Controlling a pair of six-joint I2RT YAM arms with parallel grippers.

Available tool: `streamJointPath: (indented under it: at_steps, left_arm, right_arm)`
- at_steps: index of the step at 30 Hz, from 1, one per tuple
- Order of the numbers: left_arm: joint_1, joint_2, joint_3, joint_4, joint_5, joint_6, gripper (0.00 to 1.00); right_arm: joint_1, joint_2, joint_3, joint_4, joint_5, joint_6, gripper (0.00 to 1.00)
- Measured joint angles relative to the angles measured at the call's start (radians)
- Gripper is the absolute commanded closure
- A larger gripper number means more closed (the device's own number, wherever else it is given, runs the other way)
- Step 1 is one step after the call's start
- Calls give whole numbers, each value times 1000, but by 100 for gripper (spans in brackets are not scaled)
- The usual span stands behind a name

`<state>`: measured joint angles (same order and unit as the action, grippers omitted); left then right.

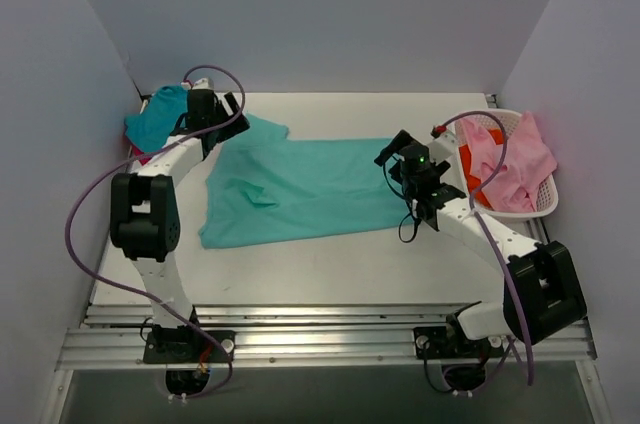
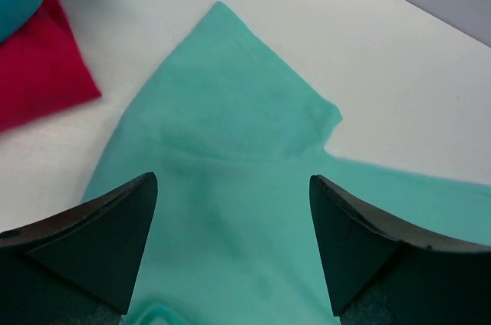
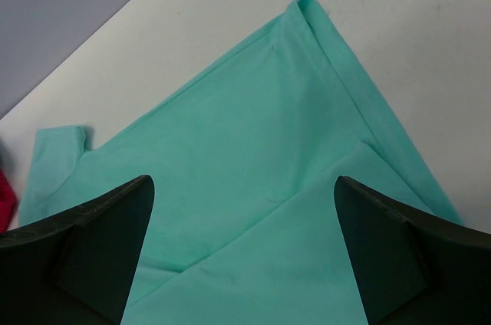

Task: Fold and stack the t-shirts
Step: Fold the tshirt

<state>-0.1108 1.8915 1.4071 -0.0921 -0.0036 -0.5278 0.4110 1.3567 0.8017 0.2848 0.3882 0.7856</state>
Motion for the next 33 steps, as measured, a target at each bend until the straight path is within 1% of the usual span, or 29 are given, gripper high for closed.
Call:
streamJointPath:
  at_steps: [4,6,7,13,14,15,18,19,21,22,30,33]
  left_arm:
    - [28,312,369,-15,77,58,13]
    - [52,468,579,-58,111,73,14]
    - [64,529,658,-72,116,76,14]
    - [113,824,1097,-280,113,61,14]
    - [116,856,1144,-306,113,60,14]
    - [116,873,1167,-329,113,59,14]
    - [111,864,1155,-354,117,56,15]
    - [108,849,1121,-336,121,51,15]
    - [103,780,991,-289,135,40,15]
    - [98,757,957,-292,143,36,16]
    - [49,725,902,-298,167,34,17]
    - [18,705,865,-291,169,33,24]
  right_arm:
    - [-10,40,-16,90,-61,-2,0]
    - [-13,62,-26,132,-84,-3,0]
    - [-13,73,-32,148,-95,-3,0]
    - [-18,141,-76,264,-144,-4,0]
    - [-18,155,-80,279,-148,-4,0]
    - [-19,169,-82,292,-154,-5,0]
    - [-29,212,-89,321,-169,-5,0]
    - [-33,218,-93,327,-172,-4,0]
    - [-45,232,-98,351,-179,-2,0]
    - [-50,241,-98,362,-182,-1,0]
    - [-75,270,-108,387,-211,6,1]
    - [-84,262,-122,385,-216,6,1]
